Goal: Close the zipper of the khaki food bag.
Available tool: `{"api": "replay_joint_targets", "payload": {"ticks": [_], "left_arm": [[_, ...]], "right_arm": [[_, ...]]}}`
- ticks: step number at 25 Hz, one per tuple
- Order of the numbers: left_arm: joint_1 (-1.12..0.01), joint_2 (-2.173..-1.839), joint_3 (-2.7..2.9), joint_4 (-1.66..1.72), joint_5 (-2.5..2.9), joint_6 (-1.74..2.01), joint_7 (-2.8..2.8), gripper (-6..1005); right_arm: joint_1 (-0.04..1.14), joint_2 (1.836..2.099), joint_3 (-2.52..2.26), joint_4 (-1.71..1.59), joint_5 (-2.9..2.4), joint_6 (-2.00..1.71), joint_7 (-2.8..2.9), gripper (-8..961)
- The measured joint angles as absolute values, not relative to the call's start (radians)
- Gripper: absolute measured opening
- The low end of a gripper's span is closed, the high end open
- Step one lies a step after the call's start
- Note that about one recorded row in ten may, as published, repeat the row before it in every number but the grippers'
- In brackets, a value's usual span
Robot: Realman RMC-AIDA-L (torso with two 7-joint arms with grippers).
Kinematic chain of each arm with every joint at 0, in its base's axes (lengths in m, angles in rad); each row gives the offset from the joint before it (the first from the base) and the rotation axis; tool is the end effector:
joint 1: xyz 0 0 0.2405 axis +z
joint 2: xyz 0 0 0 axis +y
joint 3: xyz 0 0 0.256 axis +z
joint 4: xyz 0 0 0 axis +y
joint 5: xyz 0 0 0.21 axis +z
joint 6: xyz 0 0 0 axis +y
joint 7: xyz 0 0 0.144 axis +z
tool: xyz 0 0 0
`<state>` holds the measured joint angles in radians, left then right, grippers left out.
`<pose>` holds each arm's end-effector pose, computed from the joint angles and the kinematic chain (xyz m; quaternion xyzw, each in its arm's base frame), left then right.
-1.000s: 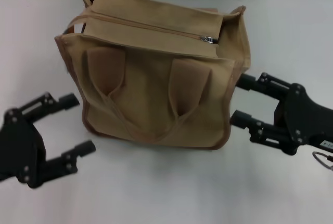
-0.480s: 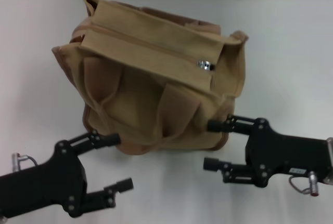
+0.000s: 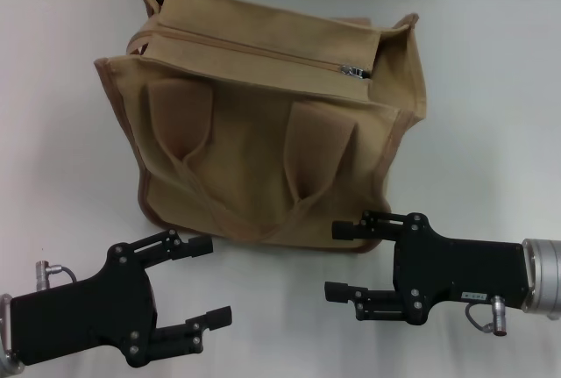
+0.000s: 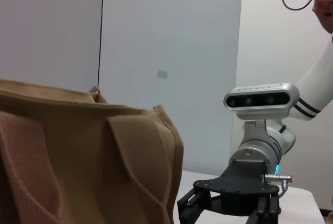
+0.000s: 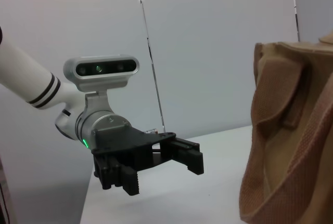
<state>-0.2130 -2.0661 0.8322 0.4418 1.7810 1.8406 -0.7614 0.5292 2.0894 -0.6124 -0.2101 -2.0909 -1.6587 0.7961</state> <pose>-0.3056 0.1953 -0.0211 -0.9218 -0.0879 -0.3574 0.1220 0.2640 0.2534 -0.0719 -0.9430 0.0968 0.3155 0.0427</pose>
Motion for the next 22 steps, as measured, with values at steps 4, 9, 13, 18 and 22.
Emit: {"api": "replay_joint_targets", "payload": {"ticks": [4, 9, 13, 18, 22], "left_arm": [[-0.213, -2.065, 0.834, 0.445, 1.784, 1.837, -0.781, 778], [-0.213, -2.065, 0.835, 0.448, 1.794, 1.836, -0.79, 777], [-0.213, -2.065, 0.834, 0.449, 1.795, 1.837, -0.79, 777], [-0.213, -2.067, 0.83, 0.451, 1.795, 1.838, -0.786, 777], [-0.213, -2.067, 0.834, 0.451, 1.795, 1.836, -0.78, 777]], "right_arm": [[0.53, 2.089, -0.613, -0.207, -2.091, -1.654, 0.785, 736], [0.529, 2.089, -0.614, -0.198, -2.091, -1.654, 0.774, 736], [0.528, 2.089, -0.618, -0.197, -2.091, -1.652, 0.774, 736], [0.528, 2.089, -0.619, -0.194, -2.091, -1.652, 0.773, 736], [0.525, 2.089, -0.626, -0.193, -2.091, -1.653, 0.773, 736]]}}
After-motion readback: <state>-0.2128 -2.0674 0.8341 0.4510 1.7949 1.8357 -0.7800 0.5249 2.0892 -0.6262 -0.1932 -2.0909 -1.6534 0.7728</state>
